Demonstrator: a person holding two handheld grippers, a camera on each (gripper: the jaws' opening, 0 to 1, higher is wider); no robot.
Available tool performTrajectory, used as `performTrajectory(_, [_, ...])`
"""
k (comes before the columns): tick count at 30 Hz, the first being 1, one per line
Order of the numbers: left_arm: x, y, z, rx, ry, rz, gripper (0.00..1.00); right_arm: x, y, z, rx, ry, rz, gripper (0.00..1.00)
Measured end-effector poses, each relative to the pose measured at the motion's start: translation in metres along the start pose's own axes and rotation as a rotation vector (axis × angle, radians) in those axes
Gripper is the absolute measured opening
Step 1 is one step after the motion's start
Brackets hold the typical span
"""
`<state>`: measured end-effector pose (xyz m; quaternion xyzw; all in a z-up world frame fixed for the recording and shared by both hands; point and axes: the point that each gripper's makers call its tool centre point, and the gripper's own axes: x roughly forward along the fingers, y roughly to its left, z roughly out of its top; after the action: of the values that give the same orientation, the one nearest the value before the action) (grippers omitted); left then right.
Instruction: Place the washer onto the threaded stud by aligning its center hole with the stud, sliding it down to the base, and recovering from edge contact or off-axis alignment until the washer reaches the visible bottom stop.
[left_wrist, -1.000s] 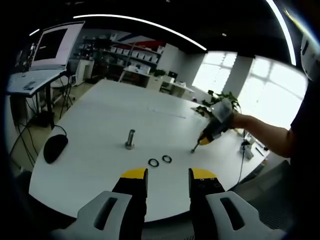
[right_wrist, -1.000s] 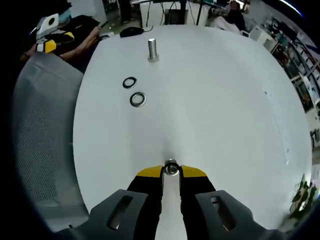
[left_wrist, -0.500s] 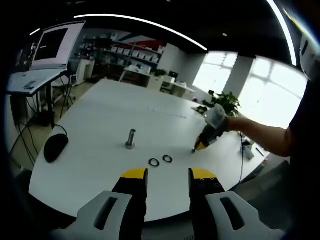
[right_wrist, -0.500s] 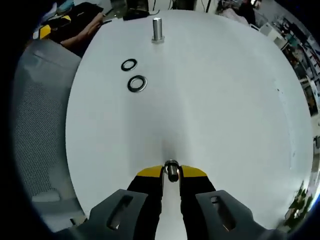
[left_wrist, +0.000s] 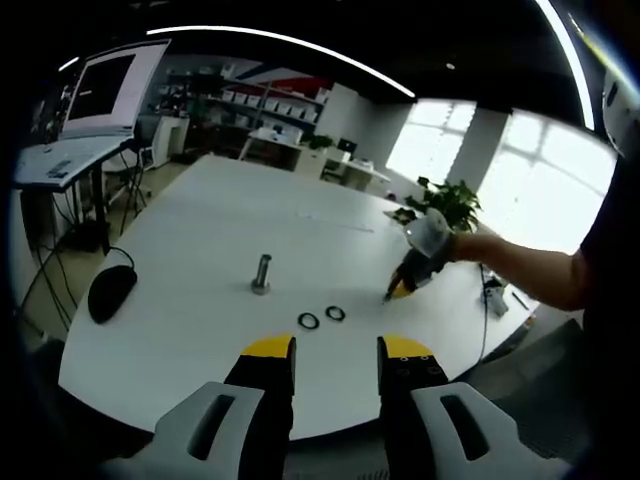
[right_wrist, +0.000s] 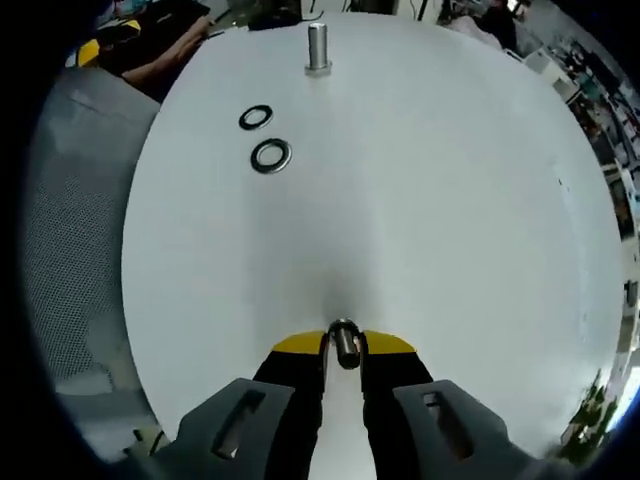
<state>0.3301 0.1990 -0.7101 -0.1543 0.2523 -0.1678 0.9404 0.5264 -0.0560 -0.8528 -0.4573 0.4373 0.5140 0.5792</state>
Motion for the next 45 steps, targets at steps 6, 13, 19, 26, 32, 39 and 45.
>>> performTrajectory(6, [-0.001,-0.001,-0.001,0.003,0.001,0.000,0.30,-0.021,0.011,0.007,0.070,-0.071,-0.020,0.26])
performTrajectory(13, [-0.002,-0.003,-0.001,0.009,-0.006,-0.002,0.31,-0.062,0.027,0.018,0.140,-0.202,-0.065,0.29])
performTrajectory(19, [-0.002,-0.008,0.000,0.019,-0.013,-0.019,0.30,-0.106,0.026,0.021,0.229,-0.302,-0.183,0.31])
performTrajectory(26, [-0.003,-0.014,-0.001,0.031,-0.015,-0.050,0.30,-0.139,0.044,0.028,0.312,-0.391,-0.239,0.32])
performTrajectory(32, [-0.003,-0.019,-0.004,0.050,0.003,-0.083,0.30,-0.161,0.061,0.049,0.286,-0.403,-0.242,0.32])
performTrajectory(39, [-0.003,-0.028,-0.008,0.080,0.028,-0.140,0.28,-0.213,0.054,0.098,0.197,-0.457,-0.295,0.32])
performTrajectory(45, [-0.003,-0.035,-0.010,0.098,0.041,-0.183,0.28,-0.267,0.025,0.128,0.068,-0.344,-0.389,0.32])
